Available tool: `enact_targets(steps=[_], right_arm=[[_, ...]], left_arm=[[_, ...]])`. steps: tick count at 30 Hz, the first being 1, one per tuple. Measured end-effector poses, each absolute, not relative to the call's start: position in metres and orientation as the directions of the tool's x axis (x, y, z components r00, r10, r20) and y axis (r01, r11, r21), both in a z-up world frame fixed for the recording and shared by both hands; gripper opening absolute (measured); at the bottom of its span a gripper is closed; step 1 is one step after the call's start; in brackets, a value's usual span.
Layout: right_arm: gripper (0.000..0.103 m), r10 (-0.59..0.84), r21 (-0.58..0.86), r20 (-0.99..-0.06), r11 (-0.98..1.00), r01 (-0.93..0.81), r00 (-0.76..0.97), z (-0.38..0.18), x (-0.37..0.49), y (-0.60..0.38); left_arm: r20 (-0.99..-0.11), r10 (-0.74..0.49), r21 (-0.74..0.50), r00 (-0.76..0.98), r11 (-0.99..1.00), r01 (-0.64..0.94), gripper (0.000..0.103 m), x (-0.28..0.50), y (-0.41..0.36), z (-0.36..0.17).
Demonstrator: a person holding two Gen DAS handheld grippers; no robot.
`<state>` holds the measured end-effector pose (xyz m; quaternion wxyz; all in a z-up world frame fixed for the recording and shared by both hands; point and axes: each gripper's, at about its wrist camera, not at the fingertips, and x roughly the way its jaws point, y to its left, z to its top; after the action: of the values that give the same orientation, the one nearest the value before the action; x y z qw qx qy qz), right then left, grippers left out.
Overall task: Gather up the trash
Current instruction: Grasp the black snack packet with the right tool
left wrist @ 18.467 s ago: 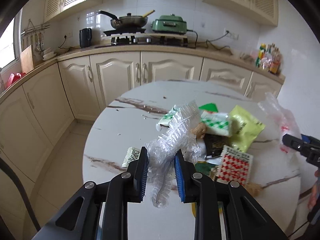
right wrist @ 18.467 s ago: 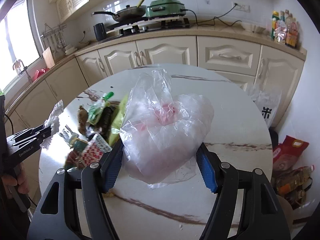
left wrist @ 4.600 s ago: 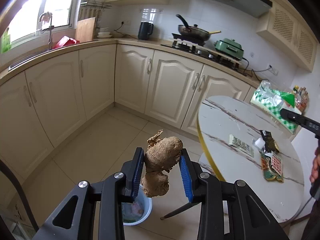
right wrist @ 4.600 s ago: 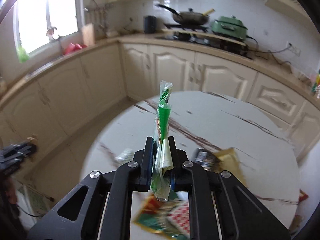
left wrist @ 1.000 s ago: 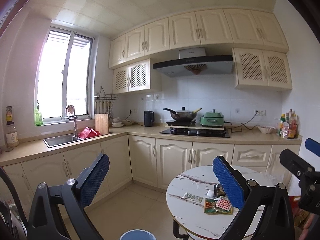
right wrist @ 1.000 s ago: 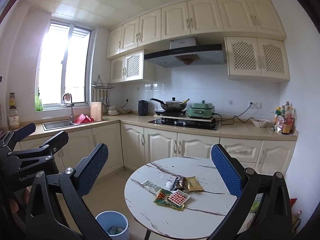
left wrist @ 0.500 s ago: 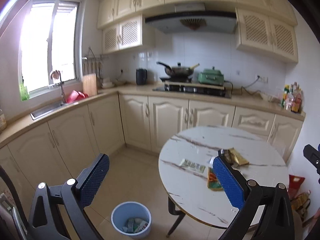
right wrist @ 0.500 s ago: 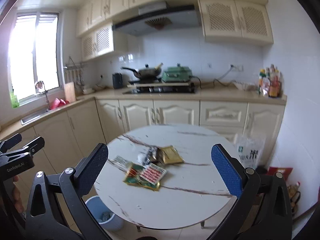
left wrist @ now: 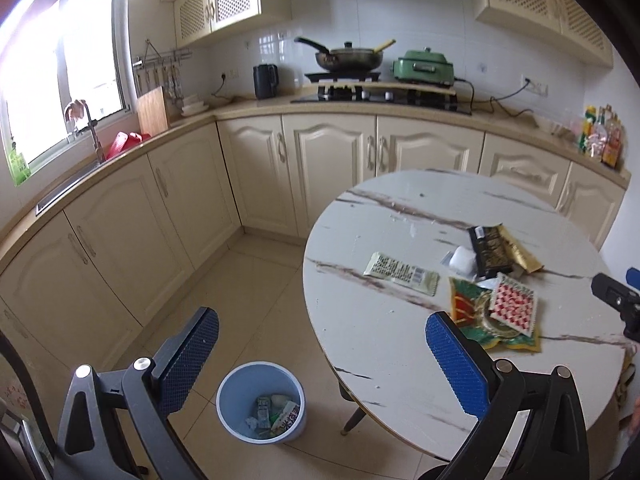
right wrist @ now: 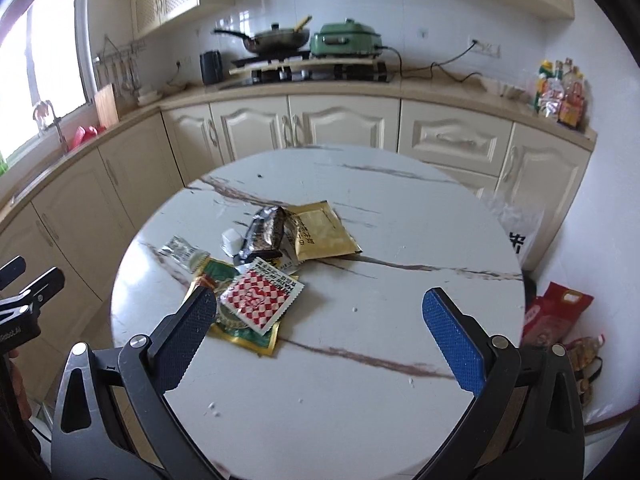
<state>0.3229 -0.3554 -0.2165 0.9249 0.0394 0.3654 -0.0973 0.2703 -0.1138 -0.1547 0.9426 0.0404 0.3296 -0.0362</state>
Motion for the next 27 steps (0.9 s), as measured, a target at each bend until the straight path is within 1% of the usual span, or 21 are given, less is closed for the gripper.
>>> enact_targets(steps=[6, 8, 10, 12, 15, 17, 18, 20, 21, 22, 23, 24, 25, 26, 27], right_arm=[[0.103, -0.095, 0.015, -0.743, 0.987, 0.159, 0.662, -0.243, 0.388, -0.354], [0.096, -0.054, 0.048, -0.744, 0.990, 0.134, 0.667, -0.249, 0.406, -0.352], [0.080, -0.007, 0.089, -0.758, 0.990, 0.113, 0.653, -0.258, 0.429, -0.350], [0.071, 0.027, 0.118, -0.773, 0.988, 0.102, 0.633, -0.268, 0.452, -0.350], [0.068, 0.064, 0.159, -0.794, 0.982, 0.104, 0.605, -0.283, 0.475, -0.351], [0.065, 0.039, 0.132, -0.801, 0.985, 0.113, 0.597, -0.289, 0.484, -0.348], [0.059, 0.031, 0.119, -0.802, 0.987, 0.110, 0.597, -0.291, 0.488, -0.346], [0.045, 0.024, 0.107, -0.803, 0.989, 0.103, 0.596, -0.291, 0.491, -0.345], [0.030, 0.013, 0.089, -0.806, 0.991, 0.100, 0.591, -0.292, 0.493, -0.345], [0.025, 0.003, 0.067, -0.807, 0.994, 0.087, 0.590, -0.292, 0.494, -0.344], [0.024, 0.003, 0.054, -0.806, 0.996, 0.069, 0.592, -0.293, 0.494, -0.343], [0.020, 0.004, 0.049, -0.805, 0.997, 0.060, 0.593, -0.292, 0.493, -0.343], [0.008, 0.004, 0.040, -0.801, 0.998, 0.046, 0.599, -0.291, 0.492, -0.342], [0.004, 0.006, 0.036, -0.796, 0.999, 0.037, 0.605, -0.289, 0.490, -0.343], [0.003, 0.014, 0.038, -0.793, 0.999, 0.026, 0.609, -0.287, 0.489, -0.343]], left_arm=[[-0.667, -0.032, 0.052, 0.744, 0.995, 0.090, 0.102, 0.343, -0.118, -0.167], [-0.672, -0.033, 0.052, 0.740, 0.994, 0.092, 0.102, 0.358, -0.118, -0.172], [-0.676, -0.032, 0.050, 0.736, 0.995, 0.089, 0.102, 0.378, -0.118, -0.175], [-0.678, -0.035, 0.045, 0.735, 0.995, 0.089, 0.102, 0.379, -0.113, -0.185], [-0.680, -0.038, 0.039, 0.733, 0.995, 0.088, 0.102, 0.391, -0.112, -0.193], [-0.681, -0.046, 0.032, 0.731, 0.995, 0.092, 0.102, 0.397, -0.112, -0.198], [-0.684, -0.051, 0.029, 0.728, 0.995, 0.097, 0.102, 0.401, -0.113, -0.201], [-0.688, -0.068, 0.016, 0.723, 0.994, 0.109, 0.102, 0.406, -0.115, -0.206], [-0.691, -0.080, 0.005, 0.718, 0.993, 0.116, 0.102, 0.410, -0.116, -0.208], [-0.699, -0.102, -0.012, 0.708, 0.991, 0.131, 0.102, 0.419, -0.121, -0.209], [-0.700, -0.117, -0.024, 0.704, 0.990, 0.141, 0.102, 0.421, -0.118, -0.210], [-0.704, -0.134, -0.037, 0.698, 0.988, 0.153, 0.102, 0.426, -0.119, -0.212], [-0.712, -0.140, -0.040, 0.688, 0.986, 0.160, 0.102, 0.431, -0.123, -0.214], [-0.716, -0.141, -0.041, 0.683, 0.986, 0.161, 0.102, 0.430, -0.125, -0.216], [-0.720, -0.145, -0.044, 0.679, 0.985, 0.164, 0.102, 0.433, -0.127, -0.217]])
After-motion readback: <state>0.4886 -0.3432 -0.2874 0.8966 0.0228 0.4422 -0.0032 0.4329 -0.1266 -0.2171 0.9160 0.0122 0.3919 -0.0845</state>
